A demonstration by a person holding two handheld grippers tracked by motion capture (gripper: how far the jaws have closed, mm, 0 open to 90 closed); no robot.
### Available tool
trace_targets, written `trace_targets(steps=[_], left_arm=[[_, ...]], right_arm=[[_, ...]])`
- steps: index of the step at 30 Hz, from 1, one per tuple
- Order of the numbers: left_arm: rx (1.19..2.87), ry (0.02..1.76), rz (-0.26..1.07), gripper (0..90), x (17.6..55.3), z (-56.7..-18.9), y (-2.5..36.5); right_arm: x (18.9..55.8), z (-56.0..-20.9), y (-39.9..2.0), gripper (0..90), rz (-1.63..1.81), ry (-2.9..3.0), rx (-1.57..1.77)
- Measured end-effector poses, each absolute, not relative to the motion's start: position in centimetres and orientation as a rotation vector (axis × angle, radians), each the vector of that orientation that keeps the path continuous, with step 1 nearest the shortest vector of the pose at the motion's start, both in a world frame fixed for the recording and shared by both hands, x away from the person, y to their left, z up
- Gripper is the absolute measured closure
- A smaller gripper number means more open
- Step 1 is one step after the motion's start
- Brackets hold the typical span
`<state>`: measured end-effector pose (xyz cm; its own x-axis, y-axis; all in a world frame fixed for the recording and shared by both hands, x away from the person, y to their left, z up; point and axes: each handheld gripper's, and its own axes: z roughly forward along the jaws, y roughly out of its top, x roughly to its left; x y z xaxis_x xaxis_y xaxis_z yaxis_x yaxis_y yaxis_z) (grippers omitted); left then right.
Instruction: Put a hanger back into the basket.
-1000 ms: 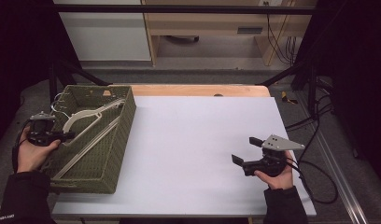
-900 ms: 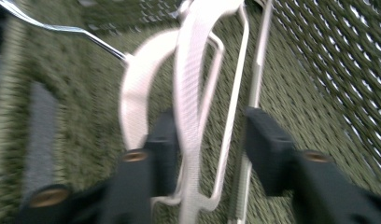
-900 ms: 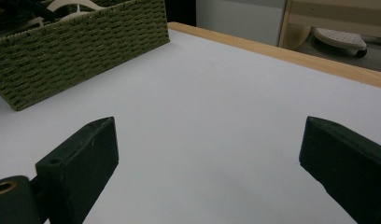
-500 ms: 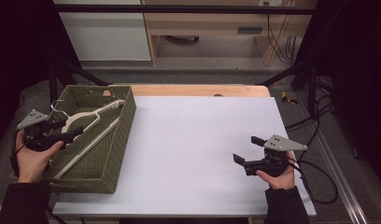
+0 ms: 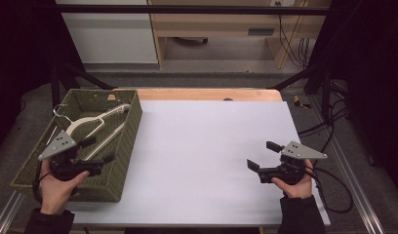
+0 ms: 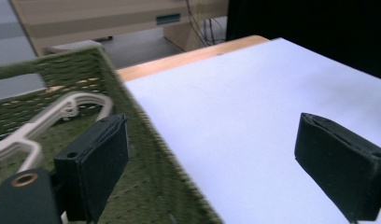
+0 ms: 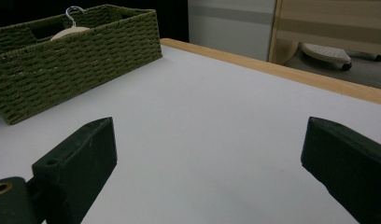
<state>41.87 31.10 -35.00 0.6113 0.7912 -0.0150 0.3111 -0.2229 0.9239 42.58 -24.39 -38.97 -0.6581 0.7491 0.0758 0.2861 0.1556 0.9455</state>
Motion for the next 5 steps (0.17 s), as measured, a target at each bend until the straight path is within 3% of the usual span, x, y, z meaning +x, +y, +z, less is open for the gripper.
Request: trace_targets(steps=[5], left_arm=[[1.848,0.876,0.598,8.6,41.7,-35.9,29.6]], right_arm=[[42.4,-38.9,-24.7,4.0,1.514,2.017,0.985]])
